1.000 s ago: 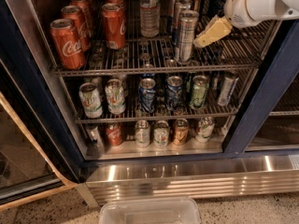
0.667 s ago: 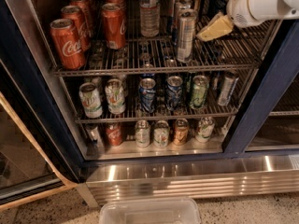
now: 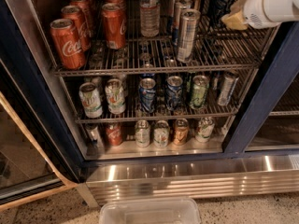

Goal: Pick pepsi can from top shelf of fridge

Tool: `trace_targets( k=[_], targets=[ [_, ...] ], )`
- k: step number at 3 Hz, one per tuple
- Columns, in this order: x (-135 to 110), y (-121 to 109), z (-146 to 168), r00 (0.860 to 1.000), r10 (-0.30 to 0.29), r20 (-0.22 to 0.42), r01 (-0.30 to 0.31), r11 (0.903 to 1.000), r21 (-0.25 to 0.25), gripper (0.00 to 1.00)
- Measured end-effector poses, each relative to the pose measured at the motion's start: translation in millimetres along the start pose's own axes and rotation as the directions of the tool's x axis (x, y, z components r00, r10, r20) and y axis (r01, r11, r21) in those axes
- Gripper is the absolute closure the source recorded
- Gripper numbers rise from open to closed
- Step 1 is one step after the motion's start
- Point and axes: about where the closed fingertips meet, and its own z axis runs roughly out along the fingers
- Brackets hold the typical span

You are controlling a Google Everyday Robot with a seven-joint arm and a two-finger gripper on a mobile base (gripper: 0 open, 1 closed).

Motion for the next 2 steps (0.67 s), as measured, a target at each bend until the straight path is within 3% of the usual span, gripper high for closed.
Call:
trace_targets(
  k=[1, 2],
  targets=[
    [8, -6, 1, 0.999, 0.044, -0.005, -0.044, 0.9983, 0.038, 0.59],
    [-5, -5, 16, 0.996, 0.079, 0.042, -0.081, 0.9954, 0.051, 0.54]
  ],
)
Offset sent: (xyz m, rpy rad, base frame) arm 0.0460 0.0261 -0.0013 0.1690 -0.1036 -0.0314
